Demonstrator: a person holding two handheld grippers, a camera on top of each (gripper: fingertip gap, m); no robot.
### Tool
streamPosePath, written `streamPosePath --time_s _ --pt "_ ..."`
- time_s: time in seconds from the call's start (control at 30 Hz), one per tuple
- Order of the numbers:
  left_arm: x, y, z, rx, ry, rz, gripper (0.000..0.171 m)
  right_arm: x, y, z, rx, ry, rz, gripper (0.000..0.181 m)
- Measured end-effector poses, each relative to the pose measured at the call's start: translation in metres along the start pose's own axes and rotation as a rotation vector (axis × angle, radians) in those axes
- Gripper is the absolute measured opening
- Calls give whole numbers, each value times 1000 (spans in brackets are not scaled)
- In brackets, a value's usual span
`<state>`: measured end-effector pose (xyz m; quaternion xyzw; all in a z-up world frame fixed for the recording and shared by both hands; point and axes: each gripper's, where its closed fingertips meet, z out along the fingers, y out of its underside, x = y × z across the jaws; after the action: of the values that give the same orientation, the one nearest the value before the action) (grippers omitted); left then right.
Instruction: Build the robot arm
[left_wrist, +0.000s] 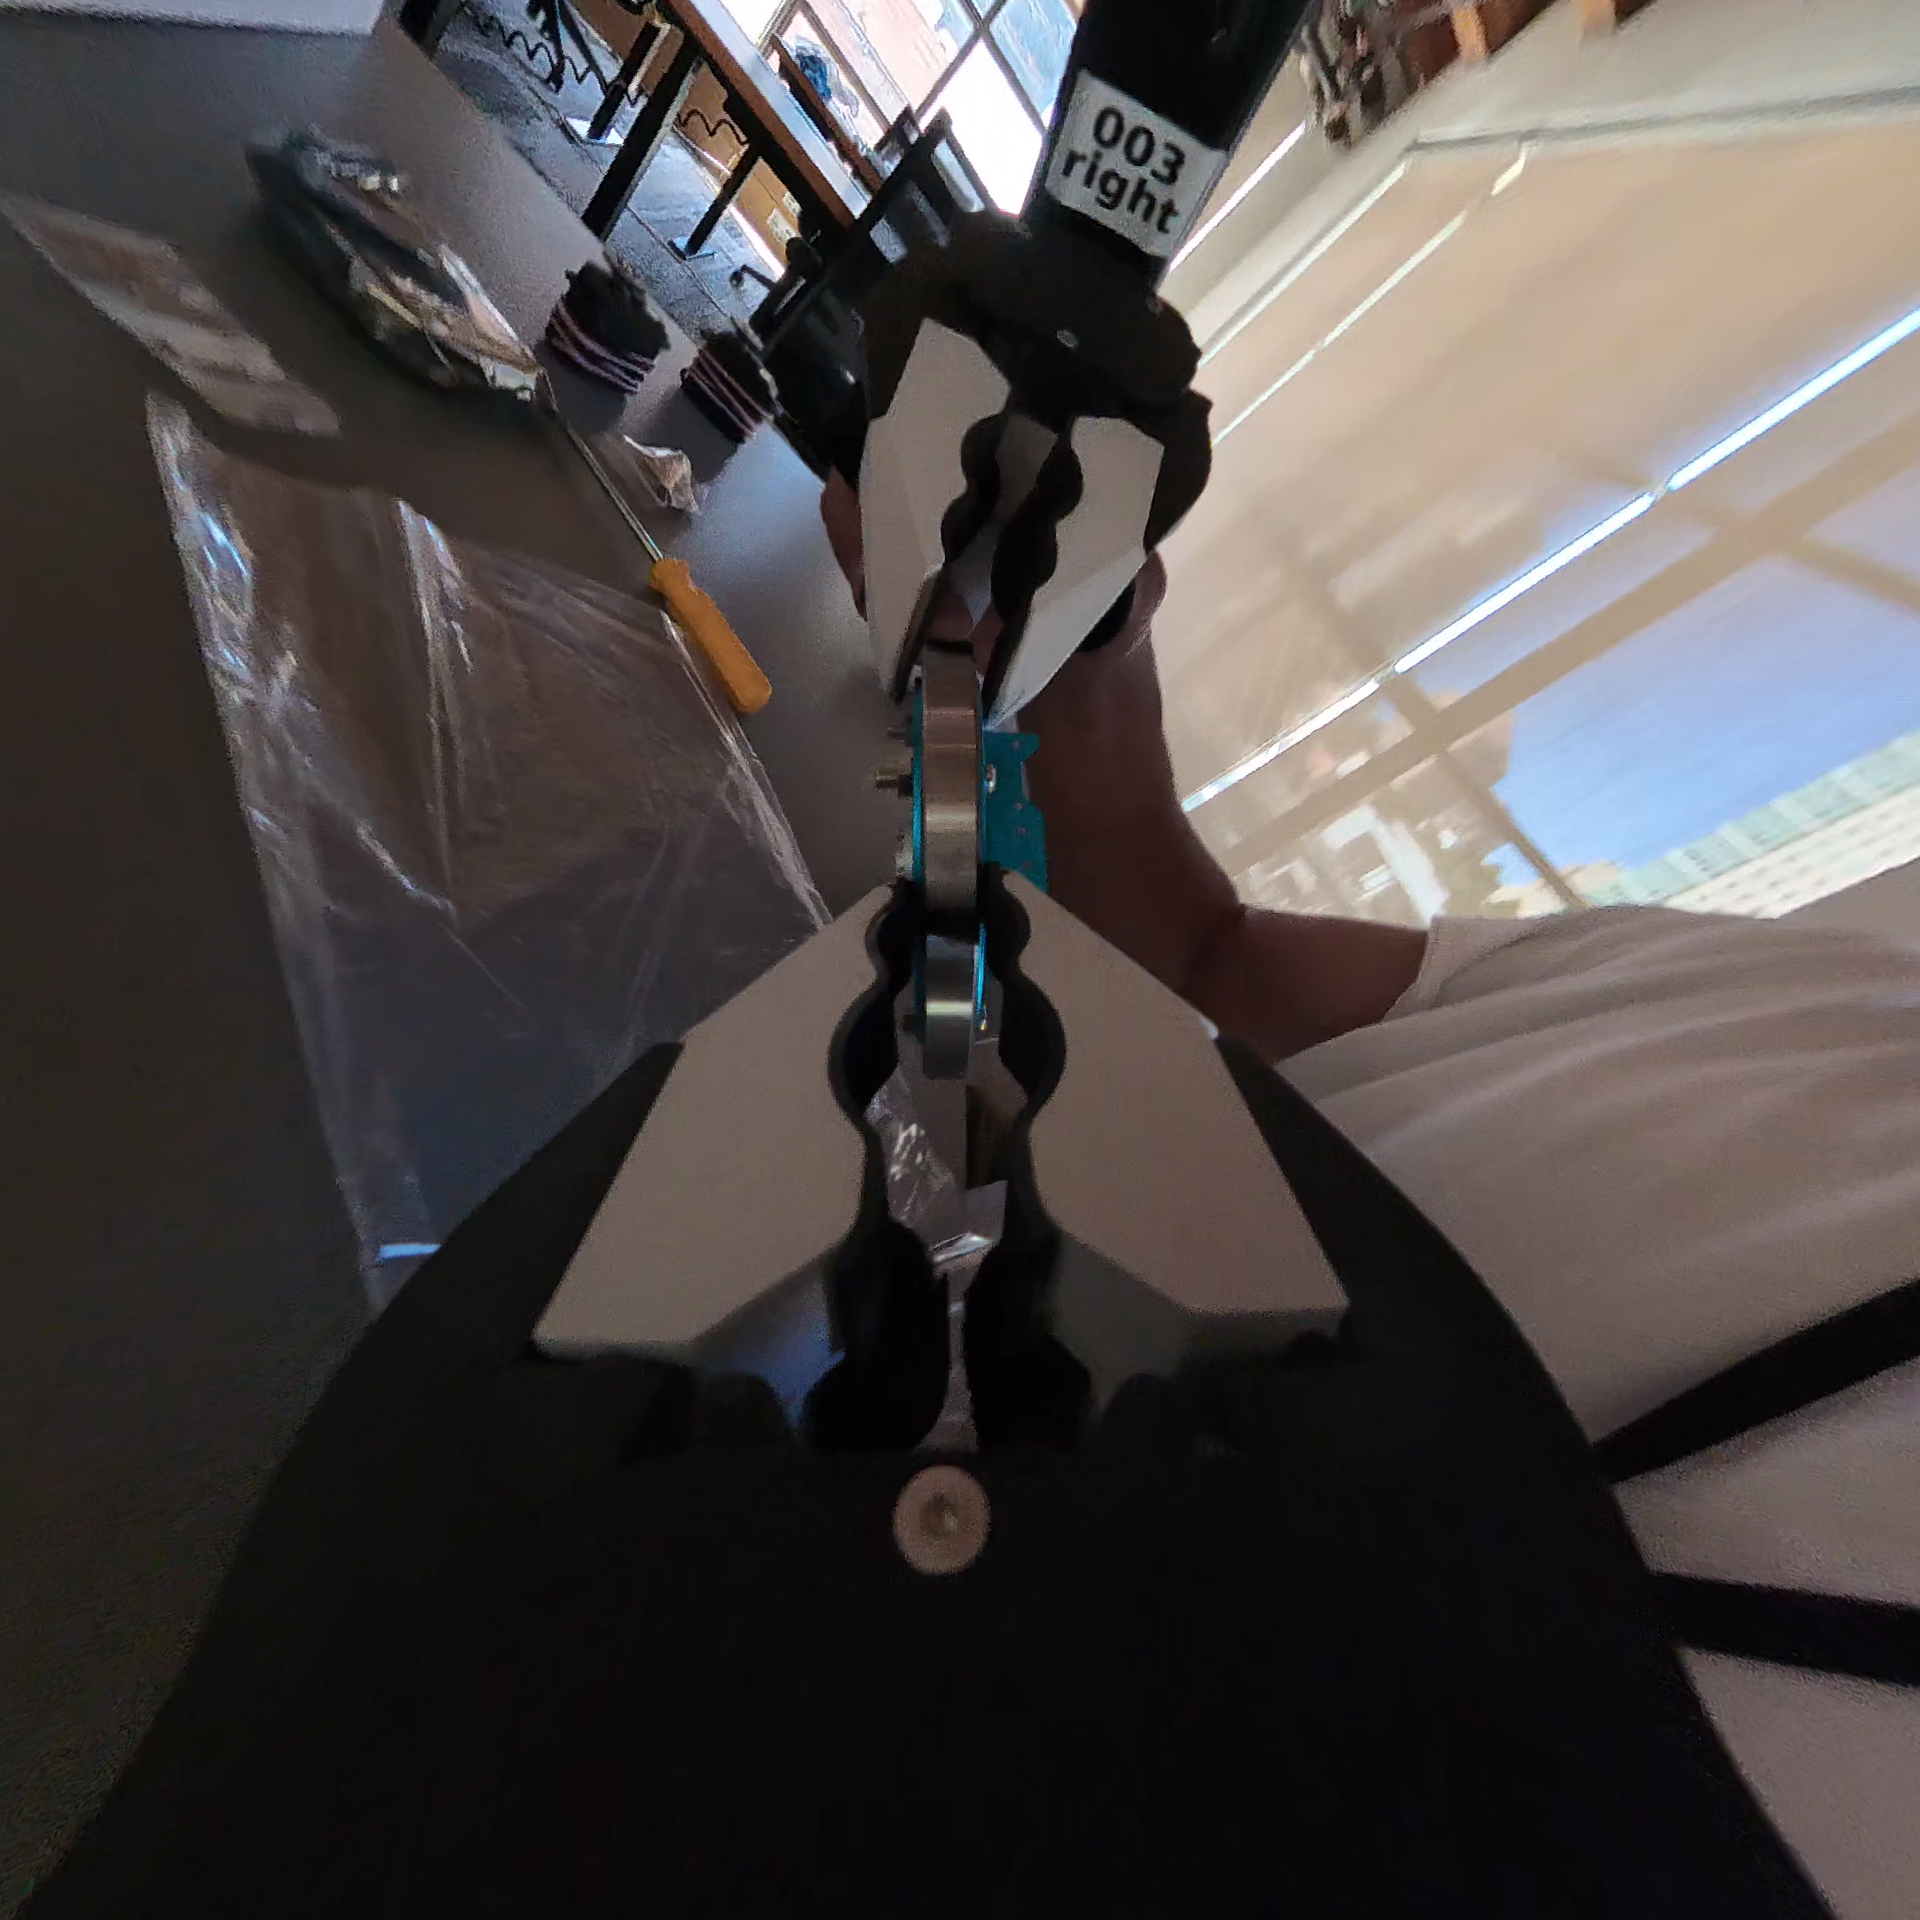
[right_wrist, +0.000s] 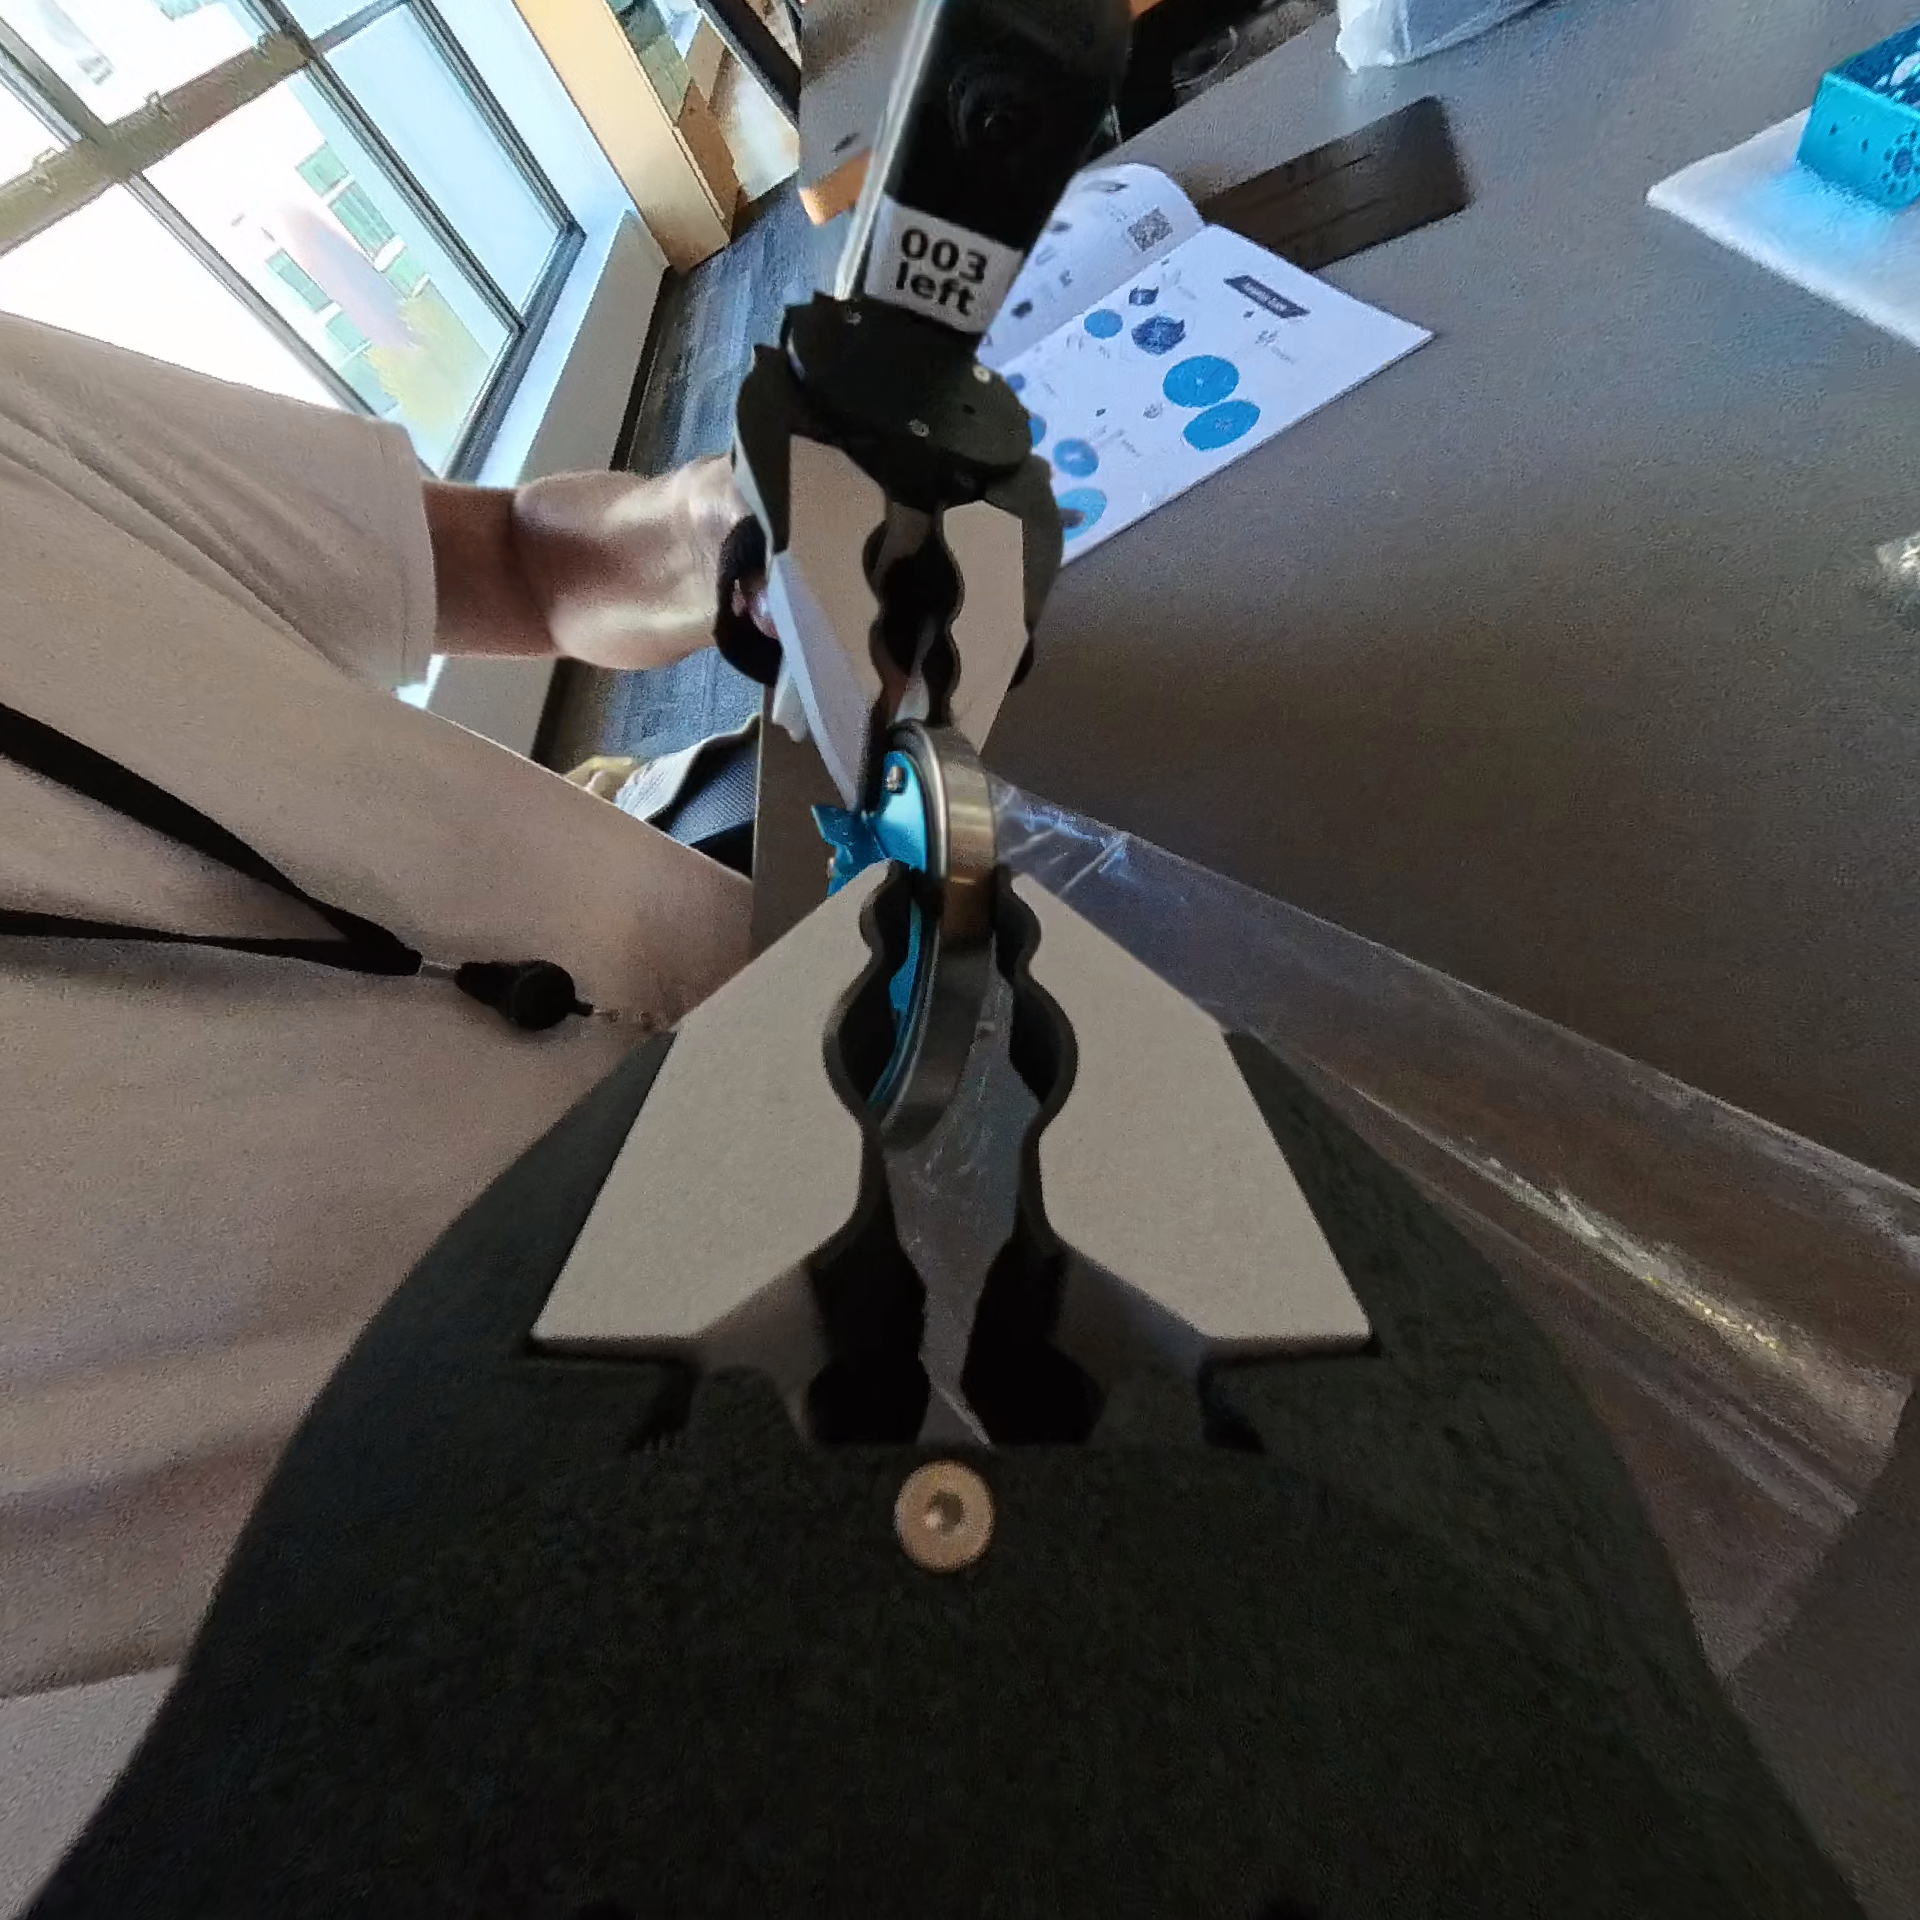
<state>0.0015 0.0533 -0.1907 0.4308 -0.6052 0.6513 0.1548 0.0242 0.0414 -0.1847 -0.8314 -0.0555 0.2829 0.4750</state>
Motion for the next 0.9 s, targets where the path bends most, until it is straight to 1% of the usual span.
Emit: streamPosePath --time_s 0.03,0.07,0.13,0.17,0.27,0.33,0.4,0.43,0.47,0.5,0.53,0.6,0.63,0.7,0.77,0.83,0.9 --pt "0 1 4 13 4 -24 12 1 4 -2 -6 -14 1 14" --pt "3 1 6 20 8 -9 12 -1 4 -4 8 -18 -13 14" --pt "17 -3 6 21 34 46 12 -15 -5 -11 60 -25 -110 14" --pt "25 -6 6 34 51 35 12 -21 -9 -15 88 -32 -133 14" --pt "35 -11 7 125 118 -61 12 -27 -22 -23 204 -57 -93 15" --pt "37 -9 7 193 181 -178 12 -22 -31 -31 298 6 -94 18" --pt "36 -4 7 256 224 -276 12 -26 -34 -52 425 68 -103 31" --pt "33 -2 5 286 230 -317 12 -27 -31 -59 473 119 -108 39" --pt "29 -1 4 315 229 -351 12 -31 -23 -60 490 172 -148 44" --pt "24 -2 1 345 226 -384 11 -35 -12 -56 487 230 -191 44" --pt "19 -3 -2 374 222 -413 11 -37 -1 -48 469 289 -237 49" --pt "8 -7 -7 414 192 -439 12 -39 19 -28 421 392 -282 61" --pt "4 -8 -9 424 178 -440 12 -36 24 -22 410 457 -297 69" --pt "2 -9 -9 427 168 -435 12 -29 27 -8 374 586 -360 89" --pt "5 -8 -6 425 175 -446 12 -18 24 0 328 716 -452 89" --pt "8 -7 -4 424 174 -444 12 -17 18 8 335 740 -510 93" --pt "9 -8 -6 435 156 -435 12 -15 13 11 341 758 -509 96"
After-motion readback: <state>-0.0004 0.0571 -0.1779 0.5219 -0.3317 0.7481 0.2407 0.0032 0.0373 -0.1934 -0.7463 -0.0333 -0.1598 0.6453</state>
